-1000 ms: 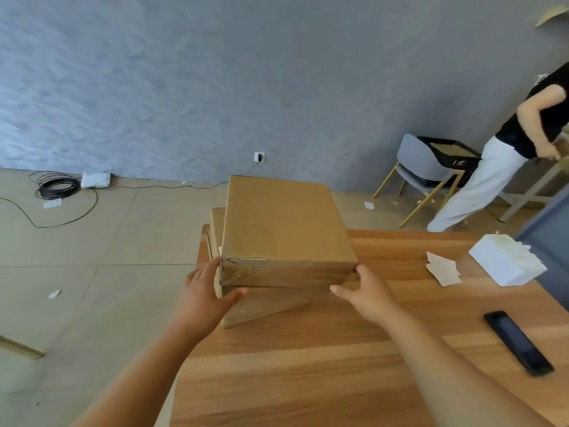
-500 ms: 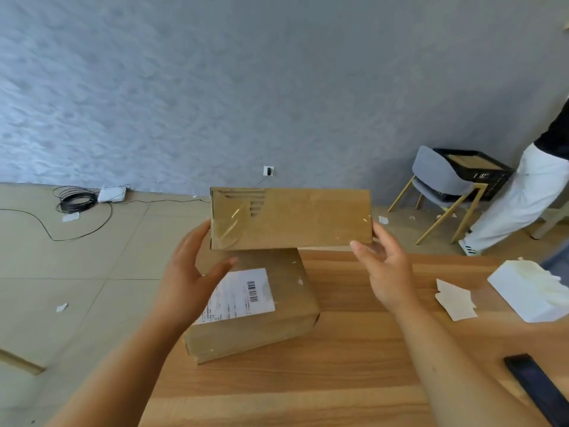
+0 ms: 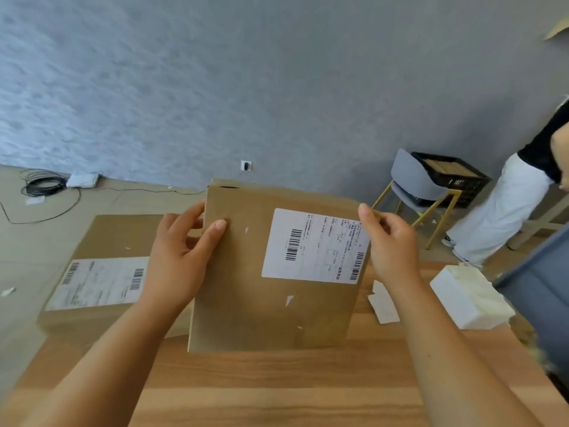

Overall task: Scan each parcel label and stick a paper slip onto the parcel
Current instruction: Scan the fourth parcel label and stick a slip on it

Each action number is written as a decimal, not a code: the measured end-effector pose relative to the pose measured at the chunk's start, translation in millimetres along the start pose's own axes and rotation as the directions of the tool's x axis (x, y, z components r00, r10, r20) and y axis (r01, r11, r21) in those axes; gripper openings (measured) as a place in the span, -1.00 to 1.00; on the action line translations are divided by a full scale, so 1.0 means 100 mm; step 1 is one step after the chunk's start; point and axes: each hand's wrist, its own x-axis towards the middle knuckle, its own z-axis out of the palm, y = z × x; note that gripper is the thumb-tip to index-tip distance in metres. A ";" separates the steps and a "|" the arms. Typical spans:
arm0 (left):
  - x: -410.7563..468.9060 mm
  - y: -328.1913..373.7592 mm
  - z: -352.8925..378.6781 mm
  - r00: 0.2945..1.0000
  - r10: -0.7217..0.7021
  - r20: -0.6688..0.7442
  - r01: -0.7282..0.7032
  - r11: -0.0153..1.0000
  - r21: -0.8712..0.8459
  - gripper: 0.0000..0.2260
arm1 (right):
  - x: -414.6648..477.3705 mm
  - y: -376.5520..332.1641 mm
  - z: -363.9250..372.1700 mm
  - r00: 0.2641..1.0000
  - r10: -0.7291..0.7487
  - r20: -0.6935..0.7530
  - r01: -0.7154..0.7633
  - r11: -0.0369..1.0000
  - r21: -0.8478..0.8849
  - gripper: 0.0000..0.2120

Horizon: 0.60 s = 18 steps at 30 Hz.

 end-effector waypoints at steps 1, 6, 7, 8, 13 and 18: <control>-0.06 0.01 0.12 1.000 -0.016 0.004 0.016 1.000 0.011 -0.55 | 0.00 0.13 -0.09 1.000 0.020 0.004 -0.020 1.000 -0.011 -0.56; -0.48 -0.10 0.62 0.989 -0.112 0.096 0.107 0.993 0.058 -0.50 | -0.02 0.73 -0.43 0.990 0.134 0.038 -0.132 0.990 -0.051 -0.56; -0.58 -0.16 0.71 0.980 -0.148 0.133 0.139 0.988 0.073 -0.49 | -0.03 0.85 -0.47 0.985 0.157 0.070 -0.151 0.985 -0.084 -0.56; -0.68 -0.24 0.78 0.967 -0.185 0.174 0.173 0.981 0.084 -0.47 | -0.05 0.97 -0.49 0.977 0.183 0.106 -0.171 0.979 -0.115 -0.57; -1.19 -0.66 1.04 0.866 -0.435 0.248 0.408 0.900 0.152 -0.35 | -0.16 1.54 -0.46 0.909 0.327 0.258 -0.254 0.926 -0.280 -0.57; -1.51 -1.00 1.10 0.796 -0.555 0.243 0.465 0.817 0.342 -0.22 | -0.29 1.85 -0.23 0.786 0.423 0.451 -0.276 0.892 -0.358 -0.60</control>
